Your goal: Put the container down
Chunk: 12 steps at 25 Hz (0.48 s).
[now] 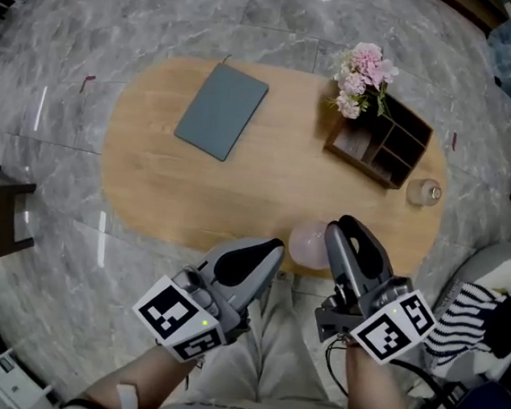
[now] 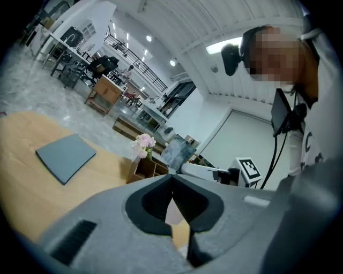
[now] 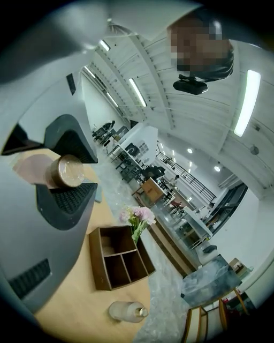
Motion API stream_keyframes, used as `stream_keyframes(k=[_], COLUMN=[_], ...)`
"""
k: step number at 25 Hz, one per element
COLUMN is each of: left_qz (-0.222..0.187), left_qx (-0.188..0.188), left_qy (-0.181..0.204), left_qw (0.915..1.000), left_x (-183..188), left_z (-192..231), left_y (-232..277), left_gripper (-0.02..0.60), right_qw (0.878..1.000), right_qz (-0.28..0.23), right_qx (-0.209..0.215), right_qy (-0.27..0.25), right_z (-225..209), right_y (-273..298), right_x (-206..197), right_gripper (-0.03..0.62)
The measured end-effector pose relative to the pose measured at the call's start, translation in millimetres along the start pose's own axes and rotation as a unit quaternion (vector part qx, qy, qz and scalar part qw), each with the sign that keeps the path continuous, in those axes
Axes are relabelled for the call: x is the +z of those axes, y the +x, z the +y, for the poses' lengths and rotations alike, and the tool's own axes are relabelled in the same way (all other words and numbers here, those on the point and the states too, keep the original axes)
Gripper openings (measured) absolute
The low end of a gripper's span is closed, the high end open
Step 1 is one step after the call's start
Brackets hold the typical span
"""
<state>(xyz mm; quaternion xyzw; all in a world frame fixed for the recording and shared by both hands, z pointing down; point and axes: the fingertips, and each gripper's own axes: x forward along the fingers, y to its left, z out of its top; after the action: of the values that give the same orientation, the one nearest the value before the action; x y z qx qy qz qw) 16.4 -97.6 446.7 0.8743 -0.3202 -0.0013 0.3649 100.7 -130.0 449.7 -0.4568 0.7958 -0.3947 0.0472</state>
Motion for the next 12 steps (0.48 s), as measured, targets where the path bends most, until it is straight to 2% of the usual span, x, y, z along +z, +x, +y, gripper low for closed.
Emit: stream_keyframes(k=[5,12], left_qz=[0.026,0.052], left_qx=[0.019,0.012], left_qy=[-0.011,-0.041], left_qw=[0.9994,0.9977], left_x=[-46.3,-97.4], left_z=[25.4,55.0], left_y=[12.2,36.2], left_gripper=[0.015,0.015], right_qw=[1.000,1.000], right_qz=[0.003,0.018], right_qx=[-0.013,-0.024], right_qy=[0.011,0.008], right_z=[-36.1,-73.8], right_y=[7.9,22.4], right_x=[-28.9,-68.0], right_gripper=[0.114,0.114])
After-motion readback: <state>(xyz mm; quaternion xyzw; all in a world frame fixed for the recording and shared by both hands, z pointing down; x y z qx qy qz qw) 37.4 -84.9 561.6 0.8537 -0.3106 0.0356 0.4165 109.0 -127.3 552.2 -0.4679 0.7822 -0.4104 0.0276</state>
